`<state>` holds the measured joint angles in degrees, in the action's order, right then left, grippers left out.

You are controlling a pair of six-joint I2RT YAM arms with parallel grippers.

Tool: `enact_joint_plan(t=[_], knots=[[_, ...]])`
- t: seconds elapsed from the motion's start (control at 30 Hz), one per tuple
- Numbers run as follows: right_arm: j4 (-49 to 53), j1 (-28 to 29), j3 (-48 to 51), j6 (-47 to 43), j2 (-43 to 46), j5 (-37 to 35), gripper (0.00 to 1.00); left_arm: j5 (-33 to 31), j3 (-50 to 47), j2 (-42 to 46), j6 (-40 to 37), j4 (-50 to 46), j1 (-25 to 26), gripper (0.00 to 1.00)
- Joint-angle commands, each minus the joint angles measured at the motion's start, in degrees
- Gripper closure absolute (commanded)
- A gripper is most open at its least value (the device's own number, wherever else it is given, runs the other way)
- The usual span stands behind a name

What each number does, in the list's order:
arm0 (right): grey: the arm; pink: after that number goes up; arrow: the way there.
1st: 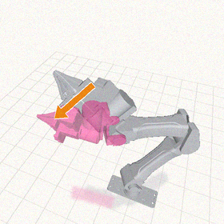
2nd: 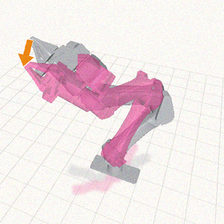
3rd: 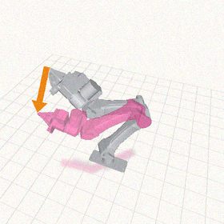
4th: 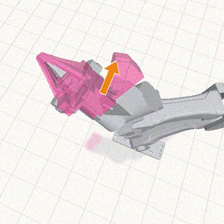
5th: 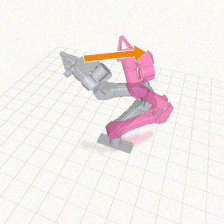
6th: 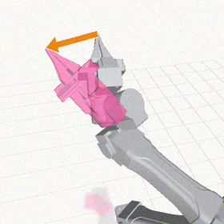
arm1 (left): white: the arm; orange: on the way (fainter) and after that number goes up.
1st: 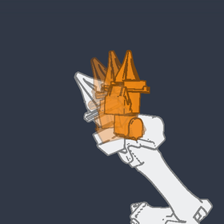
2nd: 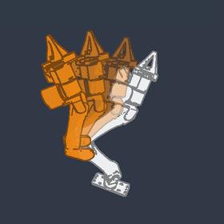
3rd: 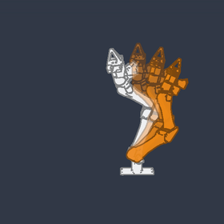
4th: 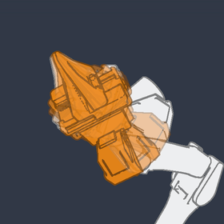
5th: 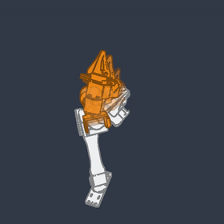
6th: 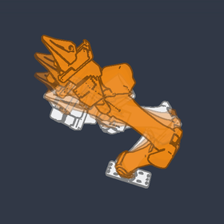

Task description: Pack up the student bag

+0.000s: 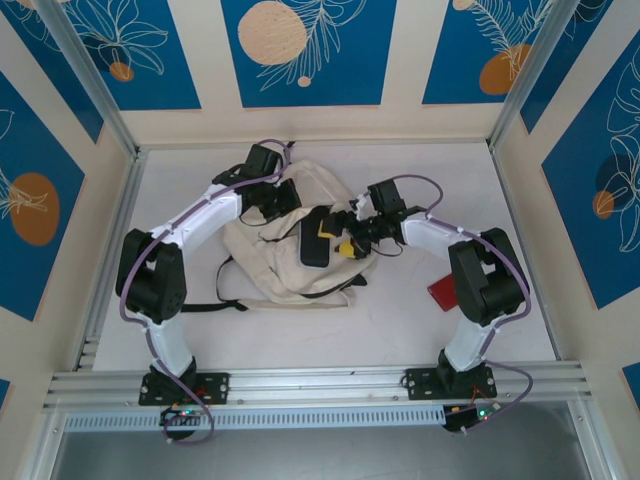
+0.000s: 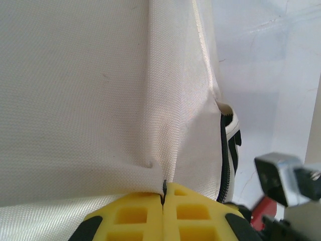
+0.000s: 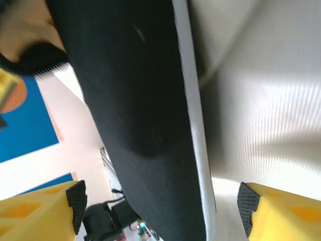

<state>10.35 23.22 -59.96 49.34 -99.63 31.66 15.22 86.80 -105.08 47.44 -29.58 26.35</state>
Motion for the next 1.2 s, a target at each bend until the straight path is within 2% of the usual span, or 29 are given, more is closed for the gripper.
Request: enact_joint_plan(t=[0.0, 0.17, 0.37, 0.43, 0.6, 0.77, 0.9, 1.07, 1.17], knots=[[1.77, 1.38, 2.62, -2.47, 1.96, 0.89, 0.23, 2.06, 1.44, -0.21, -0.42, 0.39, -0.51, 1.00], [0.04, 2.27, 1.72, -3.16, -0.46, 1.20, 0.29, 2.24, 1.27, -0.20, -0.33, 0.40, -0.49, 1.00], [-5.67, 2.22, 0.55, -2.55, -3.32, 2.87, 0.43, 2.20, 0.84, 0.26, -0.16, 0.31, -0.51, 1.00], [-8.62, 1.77, 0.34, -2.67, -3.83, 4.43, 0.52, 2.25, 0.82, 0.40, -0.19, 0.15, -0.51, 1.00], [-15.91, 0.26, -0.34, 0.29, -4.16, 6.17, 0.63, 2.08, 0.61, 1.43, -0.17, -0.29, -0.67, 1.00], [-15.69, 0.24, -2.49, 0.76, -4.20, 4.42, 0.67, 1.80, -0.01, 1.60, -0.17, -0.70, -0.79, 1.00], [-16.30, 0.59, -3.73, 2.27, -4.75, -0.23, 0.68, 1.91, -0.43, 1.61, 0.54, -0.19, -0.77, 1.00], [-24.30, 2.10, -4.10, 8.52, -7.41, -8.07, 0.69, 2.00, -0.65, 1.37, 3.01, 1.27, -0.84, 1.00], [-29.54, 2.86, -4.43, 12.86, -9.83, -10.21, 0.70, 2.12, -0.76, 1.37, 4.12, 1.89, -0.77, 1.00]])
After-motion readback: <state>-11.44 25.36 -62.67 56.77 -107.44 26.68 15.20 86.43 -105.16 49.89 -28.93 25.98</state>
